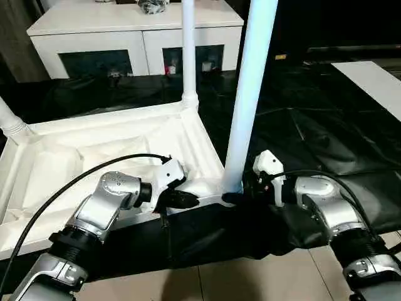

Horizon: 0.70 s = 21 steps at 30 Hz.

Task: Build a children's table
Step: Rotate leg to tighten

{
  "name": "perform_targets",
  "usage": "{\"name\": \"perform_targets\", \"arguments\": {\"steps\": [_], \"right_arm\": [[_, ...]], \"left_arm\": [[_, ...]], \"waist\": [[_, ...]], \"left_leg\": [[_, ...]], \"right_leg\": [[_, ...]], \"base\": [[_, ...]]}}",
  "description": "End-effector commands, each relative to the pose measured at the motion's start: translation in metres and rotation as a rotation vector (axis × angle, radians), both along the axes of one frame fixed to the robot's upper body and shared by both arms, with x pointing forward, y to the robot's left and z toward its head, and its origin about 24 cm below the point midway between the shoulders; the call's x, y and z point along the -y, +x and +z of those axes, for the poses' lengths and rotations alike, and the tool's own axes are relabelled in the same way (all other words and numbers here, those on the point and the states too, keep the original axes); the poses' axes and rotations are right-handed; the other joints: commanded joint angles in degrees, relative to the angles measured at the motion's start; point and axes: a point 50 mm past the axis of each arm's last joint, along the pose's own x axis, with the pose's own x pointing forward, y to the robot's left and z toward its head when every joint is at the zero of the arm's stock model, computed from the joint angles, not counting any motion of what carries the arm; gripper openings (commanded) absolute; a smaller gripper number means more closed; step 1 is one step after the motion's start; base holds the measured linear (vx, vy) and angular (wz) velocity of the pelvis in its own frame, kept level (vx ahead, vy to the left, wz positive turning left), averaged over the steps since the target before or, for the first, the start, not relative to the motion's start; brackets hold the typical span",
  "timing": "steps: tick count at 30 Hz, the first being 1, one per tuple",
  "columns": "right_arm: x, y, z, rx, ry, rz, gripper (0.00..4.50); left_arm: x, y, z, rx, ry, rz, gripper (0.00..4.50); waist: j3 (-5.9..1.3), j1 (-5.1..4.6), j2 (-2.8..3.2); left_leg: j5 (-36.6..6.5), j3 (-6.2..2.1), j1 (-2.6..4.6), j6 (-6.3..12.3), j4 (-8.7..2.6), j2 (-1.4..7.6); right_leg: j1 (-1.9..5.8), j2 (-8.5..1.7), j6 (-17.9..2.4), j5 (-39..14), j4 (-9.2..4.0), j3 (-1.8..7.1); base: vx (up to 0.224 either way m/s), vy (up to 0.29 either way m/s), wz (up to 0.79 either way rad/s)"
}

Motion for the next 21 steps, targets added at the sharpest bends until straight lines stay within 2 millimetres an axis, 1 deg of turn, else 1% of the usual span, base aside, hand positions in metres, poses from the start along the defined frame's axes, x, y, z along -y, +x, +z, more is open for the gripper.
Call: {"name": "perform_targets", "arguments": {"steps": [1,2,3,7,8,11,13,14,15,16,17,18,19,20,21], "right_arm": [[-0.003,0.003,0.005,0.016,0.015,0.011,3.43],[-0.004,0.003,0.004,0.015,0.017,0.011,3.29],[-0.004,0.003,0.004,0.015,0.017,0.011,3.06],[-0.006,0.002,0.002,0.005,0.033,0.006,3.05],[-0.006,0.002,0.001,0.004,0.033,0.005,2.82],[-0.008,0.002,-0.003,0.002,0.041,-0.043,2.76],[-0.01,0.008,-0.007,0.011,0.059,-0.164,2.74],[-0.011,0.01,-0.009,0.012,0.07,-0.216,2.72],[-0.012,0.014,-0.01,0.015,0.08,-0.291,2.72],[-0.014,0.016,-0.012,0.013,0.089,-0.35,2.72],[-0.015,0.018,-0.013,0.011,0.097,-0.398,2.72],[-0.017,0.021,-0.015,0.008,0.107,-0.475,2.72],[-0.019,0.023,-0.017,-0.004,0.12,-0.539,2.72],[-0.02,0.024,-0.018,-0.013,0.128,-0.585,2.72],[-0.024,0.026,-0.021,-0.026,0.129,-0.669,2.72]], "left_arm": [[0.003,-0.007,-0.008,-0.048,0.025,-0.046,0.0],[0.003,-0.007,-0.008,-0.049,0.025,-0.045,0.0],[0.003,-0.007,-0.008,-0.049,0.025,-0.045,0.0],[0.003,-0.007,-0.008,-0.051,0.028,-0.044,0.0],[0.003,-0.007,-0.008,-0.051,0.028,-0.043,0.0],[0.004,-0.007,-0.009,-0.047,0.03,-0.032,0.0],[0.005,-0.002,-0.011,-0.021,0.036,0.027,0.0],[0.006,0.003,-0.012,0.001,0.041,0.075,0.0],[0.007,0.009,-0.014,0.027,0.047,0.137,0.0],[0.008,0.013,-0.015,0.045,0.051,0.187,0.0],[0.009,0.017,-0.015,0.056,0.055,0.228,0.0],[0.011,0.02,-0.016,0.065,0.057,0.275,0.0],[0.013,0.023,-0.016,0.073,0.057,0.314,0.0],[0.015,0.026,-0.017,0.077,0.057,0.341,0.0],[0.019,0.03,-0.016,0.086,0.046,0.41,0.0]], "waist": [[-3.35,0.11,-0.61],[-3.36,0.16,-0.61],[-3.36,0.16,-0.61],[-3.34,0.11,-0.69],[-3.32,0.13,-0.66],[-3.34,0.08,-0.65],[-3.25,-0.02,-0.49],[-2.98,-0.2,-0.54],[-2.85,-0.32,-0.54],[-2.76,-0.46,-0.48],[-2.56,-0.56,-0.43],[-2.8,-0.56,-0.55],[-2.73,-0.54,-0.57],[-2.73,-0.55,-0.54],[-2.78,-0.7,-0.43]], "left_leg": [[-7.5,0.14,0.38,5.26,-3.82,1.68],[-7.5,0.12,0.35,5.27,-3.81,1.69],[-7.5,0.12,0.35,5.27,-3.81,1.69],[-7.7,0.12,0.37,5.1,-3.81,1.68],[-7.7,0.13,0.39,5.09,-3.81,1.67],[-7.4,0.11,0.35,5.06,-3.8,1.65],[-8.4,0.1,0.38,4.6,-3.88,1.66],[-10.0,-0.01,0.28,3.63,-4.15,1.62],[-12.3,-0.05,0.51,2.55,-4.38,1.64],[-13.5,-0.05,0.6,2.04,-4.46,1.66],[-16.0,-0.08,0.95,0.64,-4.63,1.56],[-16.2,-0.28,1.06,-0.25,-4.72,1.54],[-16.3,-0.35,0.91,-0.29,-4.82,1.51],[-16.6,-0.33,0.94,-0.53,-4.89,1.49],[-16.5,-0.35,0.82,-0.77,-4.89,1.4]], "right_leg": [[3.08,-2.27,-16.7,-4.2,-2.82,1.58],[3.13,-2.34,-16.7,-4.4,-2.8,1.59],[3.13,-2.34,-16.7,-4.4,-2.8,1.59],[3.14,-2.32,-16.6,-5.0,-2.82,1.6],[3.1,-2.31,-16.5,-5.0,-2.83,1.6],[3.1,-2.31,-16.5,-4.9,-2.77,1.61],[2.97,-2.4,-16.3,-6.3,-2.94,1.66],[2.97,-2.43,-15.8,-8.9,-3.28,1.64],[2.82,-2.38,-14.8,-12.5,-3.61,1.64],[2.7,-2.39,-14.3,-14.2,-3.85,1.7],[2.42,-2.4,-13.2,-18.2,-4.32,1.76],[2.61,-2.51,-12.4,-18.6,-4.25,1.82],[2.6,-2.43,-12.1,-18.6,-4.26,1.8],[2.47,-2.39,-11.5,-18.7,-4.38,1.86],[2.47,-2.34,-11.3,-18.3,-4.32,1.9]], "base": [[0.0,0.0,0.0],[0.0,0.0,0.0],[0.0,0.0,0.0],[0.0,0.0,0.0],[0.0,0.0,0.0],[0.0,0.0,0.0],[0.0,0.0,0.0],[0.0,0.0,0.0],[0.0,0.0,0.0],[0.0,0.0,0.0],[0.0,0.0,0.0],[0.0,0.0,0.0],[0.0,0.0,0.0],[0.0,0.0,0.0],[0.0,0.0,0.0]]}}
